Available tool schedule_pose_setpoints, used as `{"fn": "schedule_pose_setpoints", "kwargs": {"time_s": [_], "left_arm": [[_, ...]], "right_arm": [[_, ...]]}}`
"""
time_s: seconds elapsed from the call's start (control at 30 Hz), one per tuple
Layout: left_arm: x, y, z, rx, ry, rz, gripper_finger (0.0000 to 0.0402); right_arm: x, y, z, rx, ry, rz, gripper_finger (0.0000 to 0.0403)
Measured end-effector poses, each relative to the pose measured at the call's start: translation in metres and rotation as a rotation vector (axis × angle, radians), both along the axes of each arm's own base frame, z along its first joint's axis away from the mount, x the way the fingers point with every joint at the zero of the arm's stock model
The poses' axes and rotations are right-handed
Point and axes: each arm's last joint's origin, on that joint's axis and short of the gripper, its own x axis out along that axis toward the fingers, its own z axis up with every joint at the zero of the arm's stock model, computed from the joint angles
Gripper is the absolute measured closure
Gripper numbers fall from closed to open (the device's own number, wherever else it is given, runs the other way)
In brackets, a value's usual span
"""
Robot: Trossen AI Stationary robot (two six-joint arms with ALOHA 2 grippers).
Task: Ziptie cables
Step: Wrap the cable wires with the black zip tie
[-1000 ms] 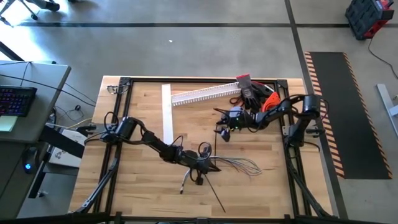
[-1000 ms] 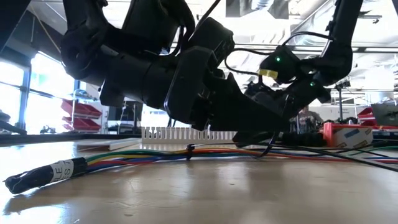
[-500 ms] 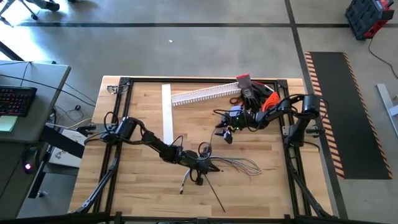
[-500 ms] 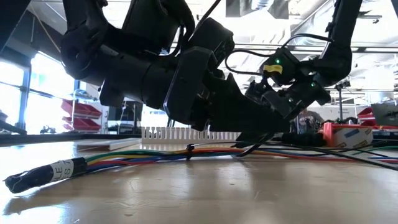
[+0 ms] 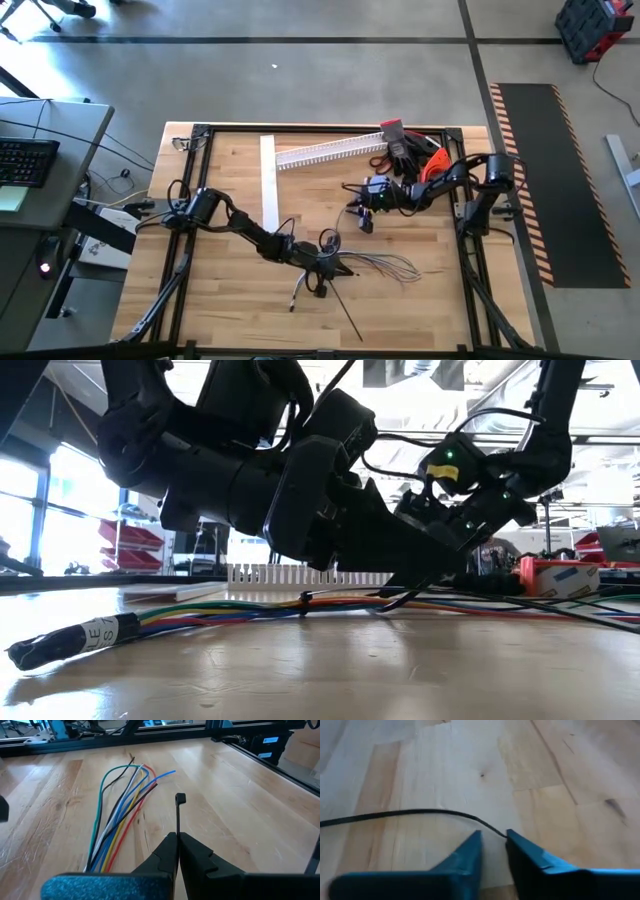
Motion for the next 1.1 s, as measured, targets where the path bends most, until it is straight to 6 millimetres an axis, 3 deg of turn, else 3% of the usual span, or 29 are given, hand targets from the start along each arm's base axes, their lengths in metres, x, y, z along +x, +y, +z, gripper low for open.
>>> {"fn": "schedule_pose_setpoints", "kwargs": {"time_s": [0.1,0.27,0.4,0.63,0.73,0.87,0.97,1.1], "left_arm": [[0.0,0.0,0.0,-0.001,-0.003,0.0,0.0401],[0.0,0.0,0.001,-0.002,-0.008,0.001,0.0402],[0.0,-0.001,0.001,-0.006,-0.014,-0.011,0.0401],[0.001,-0.001,0.006,0.019,-0.066,-0.032,0.0402],[0.002,0.0,0.008,0.026,-0.088,-0.033,0.0402],[0.002,0.0,0.008,0.052,-0.095,-0.039,0.0402],[0.0,0.0,0.006,0.055,-0.091,-0.039,0.0401],[-0.01,0.001,0.0,0.053,-0.098,-0.004,0.0402]], "right_arm": [[0.001,0.004,0.0,-0.039,0.005,-0.011,0.0393],[-0.003,0.011,0.006,-0.062,0.053,-0.038,0.0401],[-0.019,0.02,0.022,-0.059,0.186,-0.097,0.0403],[-0.029,0.038,0.094,-0.006,0.329,-0.159,0.0403],[-0.017,0.042,0.126,0.012,0.325,-0.163,0.0403],[0.009,0.042,0.145,0.028,0.349,-0.146,0.0403],[0.032,0.044,0.146,0.079,0.396,-0.103,0.0403],[0.052,0.05,0.125,0.151,0.588,-0.048,0.0403]]}}
